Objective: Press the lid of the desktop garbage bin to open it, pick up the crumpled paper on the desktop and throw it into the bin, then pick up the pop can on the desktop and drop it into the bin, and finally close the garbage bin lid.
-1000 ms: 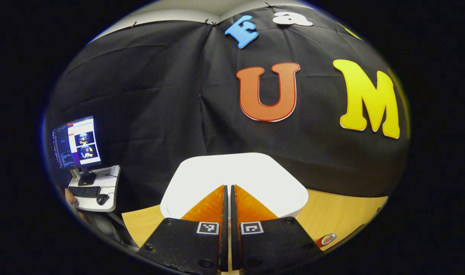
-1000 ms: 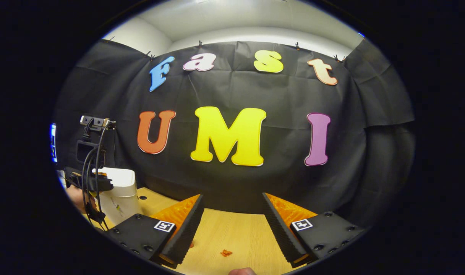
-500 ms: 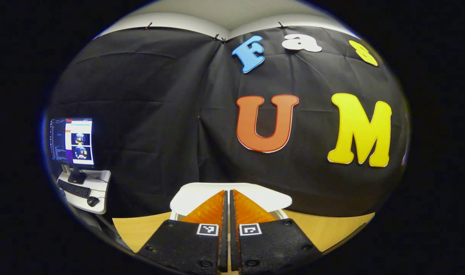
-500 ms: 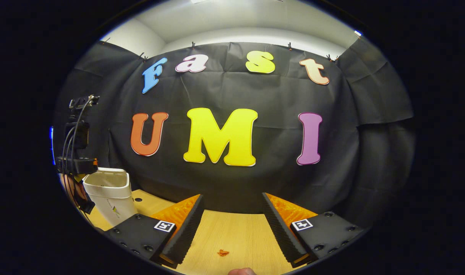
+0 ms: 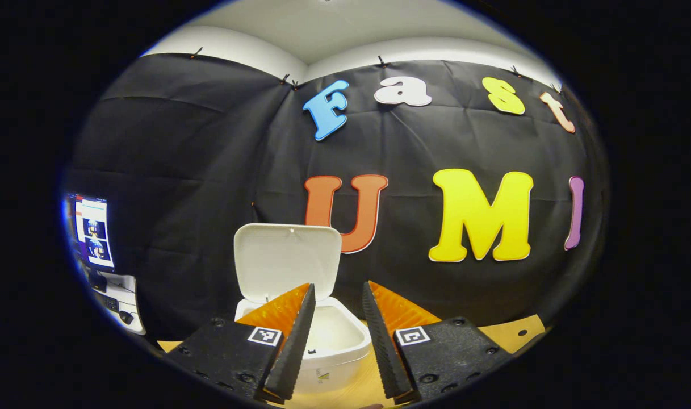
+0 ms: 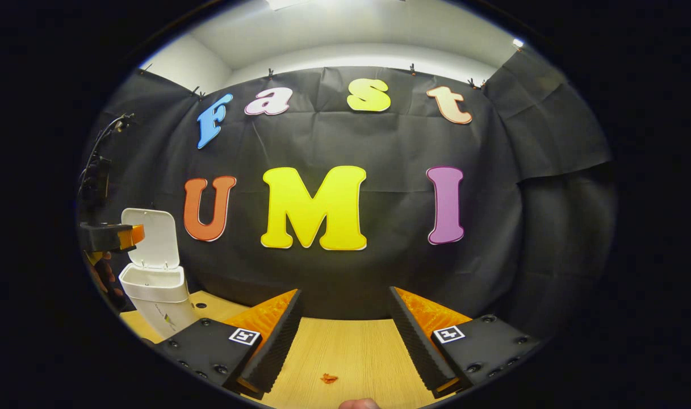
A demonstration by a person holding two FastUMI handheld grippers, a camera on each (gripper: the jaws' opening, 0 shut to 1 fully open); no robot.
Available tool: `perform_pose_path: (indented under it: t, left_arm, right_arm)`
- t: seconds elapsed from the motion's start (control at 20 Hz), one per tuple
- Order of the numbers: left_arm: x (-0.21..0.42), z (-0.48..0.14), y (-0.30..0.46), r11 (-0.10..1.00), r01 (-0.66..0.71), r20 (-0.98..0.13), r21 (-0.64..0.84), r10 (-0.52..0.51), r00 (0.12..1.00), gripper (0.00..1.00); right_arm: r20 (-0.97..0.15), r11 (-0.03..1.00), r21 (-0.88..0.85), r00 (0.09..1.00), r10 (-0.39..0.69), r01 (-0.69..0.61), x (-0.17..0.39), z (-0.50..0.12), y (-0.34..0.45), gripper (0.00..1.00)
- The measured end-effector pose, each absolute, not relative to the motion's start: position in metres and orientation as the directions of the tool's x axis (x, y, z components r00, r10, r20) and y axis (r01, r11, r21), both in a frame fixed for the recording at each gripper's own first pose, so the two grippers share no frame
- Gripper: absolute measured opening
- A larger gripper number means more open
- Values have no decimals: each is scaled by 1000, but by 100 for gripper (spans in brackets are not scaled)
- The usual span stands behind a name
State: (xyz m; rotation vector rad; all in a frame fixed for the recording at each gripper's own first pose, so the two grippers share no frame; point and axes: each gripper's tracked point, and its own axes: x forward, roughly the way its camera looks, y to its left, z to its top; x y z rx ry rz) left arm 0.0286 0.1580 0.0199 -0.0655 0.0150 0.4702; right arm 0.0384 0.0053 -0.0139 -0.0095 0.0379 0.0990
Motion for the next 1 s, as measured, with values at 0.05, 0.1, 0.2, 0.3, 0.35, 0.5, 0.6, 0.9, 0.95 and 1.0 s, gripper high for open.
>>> perform_pose_path:
  t: [0.05,0.1,0.2,0.3,0.35,0.5,0.6,0.9,0.95,1.0]
  left_arm:
    - [26,22,150,901,-430,-26,-54,430,903,64]
    - [25,23,142,913,-405,-22,-45,404,914,69]
    - [26,23,125,936,-351,-22,-17,350,936,87]
    - [24,22,110,954,-300,-20,1,300,954,88]
    - [23,20,101,962,-273,-20,2,273,962,92]
    - [19,15,71,980,-197,-26,-18,197,980,97]
    - [16,9,56,987,-158,-37,-22,157,987,97]
    - [6,-16,30,996,-93,-80,11,94,992,97]
    - [4,-23,28,996,-88,-96,16,89,991,97]
    - [1,-30,29,996,-88,-112,18,89,990,97]
  right_arm:
    - [-33,995,-7,995,97,-97,38,-12,4,94]
    - [-28,996,-5,995,93,-93,37,-11,2,95]
    - [-23,997,-2,996,80,-80,34,-9,-2,94]
    - [-25,998,0,998,65,-65,31,-10,-8,94]
    - [-27,998,1,998,61,-61,28,-11,-11,92]
    - [-38,999,-13,998,45,-46,22,-16,-22,92]
    - [-53,999,10,998,43,-42,20,-21,-29,94]
    - [-116,999,-3,992,49,-50,21,-46,-39,94]
    - [-128,998,-14,990,52,-54,22,-53,-40,94]
    - [-143,998,-27,988,53,-57,22,-61,-40,93]
